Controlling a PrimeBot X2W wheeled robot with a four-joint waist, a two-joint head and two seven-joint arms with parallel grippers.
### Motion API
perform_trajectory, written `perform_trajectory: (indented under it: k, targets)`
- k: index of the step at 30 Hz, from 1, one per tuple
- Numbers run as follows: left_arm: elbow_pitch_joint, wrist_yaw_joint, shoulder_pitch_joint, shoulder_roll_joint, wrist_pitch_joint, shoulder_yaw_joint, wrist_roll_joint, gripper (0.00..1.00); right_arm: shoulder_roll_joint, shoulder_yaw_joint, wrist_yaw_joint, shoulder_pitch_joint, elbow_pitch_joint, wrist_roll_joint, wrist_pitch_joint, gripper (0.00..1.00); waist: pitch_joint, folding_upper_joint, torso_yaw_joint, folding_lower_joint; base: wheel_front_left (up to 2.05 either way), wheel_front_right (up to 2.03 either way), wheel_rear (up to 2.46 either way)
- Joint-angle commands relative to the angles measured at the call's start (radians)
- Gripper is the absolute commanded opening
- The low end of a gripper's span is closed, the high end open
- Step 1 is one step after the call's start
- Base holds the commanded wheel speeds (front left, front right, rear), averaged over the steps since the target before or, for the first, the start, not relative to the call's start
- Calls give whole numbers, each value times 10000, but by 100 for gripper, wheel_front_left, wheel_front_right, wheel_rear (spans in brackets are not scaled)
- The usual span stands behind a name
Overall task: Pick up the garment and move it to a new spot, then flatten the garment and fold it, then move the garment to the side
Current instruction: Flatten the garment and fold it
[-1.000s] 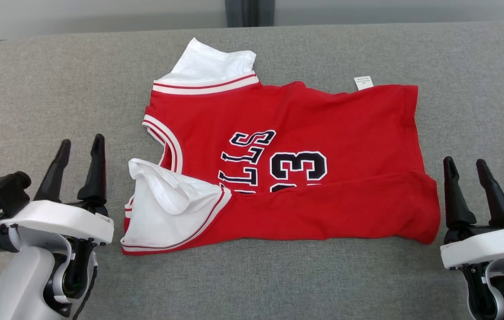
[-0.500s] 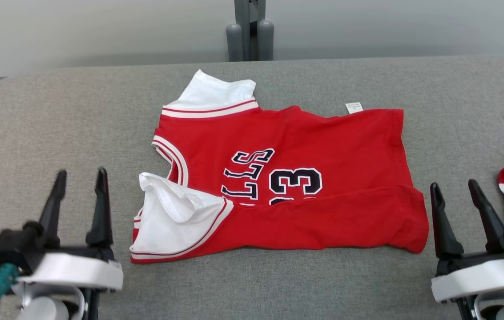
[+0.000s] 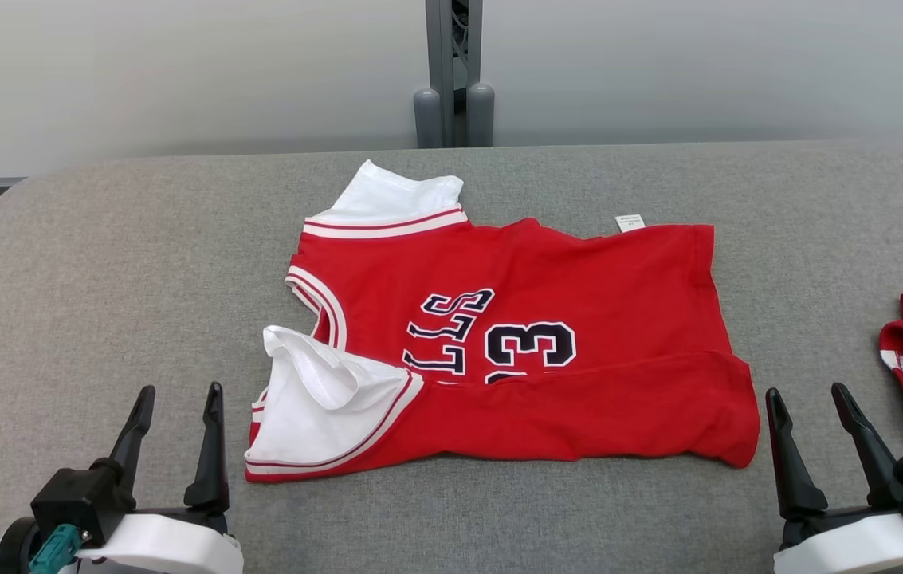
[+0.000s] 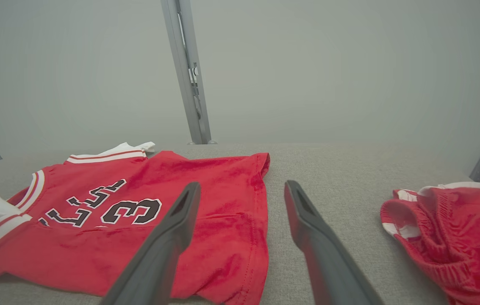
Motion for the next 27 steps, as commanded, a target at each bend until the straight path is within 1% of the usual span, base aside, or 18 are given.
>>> perform_trajectory:
  k: [1, 6, 9, 15, 20, 27]
  targets:
    - [35, 1, -41, 71, 71, -8, 59, 100, -52, 3, -4, -39, -5, 12, 22, 100, 15, 0, -3, 0, 0, 0, 0]
    - [18, 0, -280, 156, 203, -54, 112, 100, -52, 11, -4, -204, -29, 62, 65, 100, 152, 0, 36, 0, 0, 0, 0]
    - [7, -94, -482, 228, 331, -167, 160, 100, -53, -54, -4, -284, 2, 51, 94, 100, 250, 0, 85, 0, 0, 0, 0]
    - [394, -534, -955, 238, 1061, -644, 28, 100, -52, -110, -4, -524, 319, 17, 306, 100, 472, 0, 91, 0, 0, 0, 0]
    - [1144, -909, -1188, 49, 1595, -917, -330, 100, -52, -67, -4, -751, 1189, -32, 464, 100, 770, 0, 54, 0, 0, 0, 0]
    - [2206, -1302, -1459, -268, 1869, -939, -892, 100, -53, -56, -4, -1368, 2788, -8, 285, 100, 1267, 0, 101, 0, 0, 0, 0]
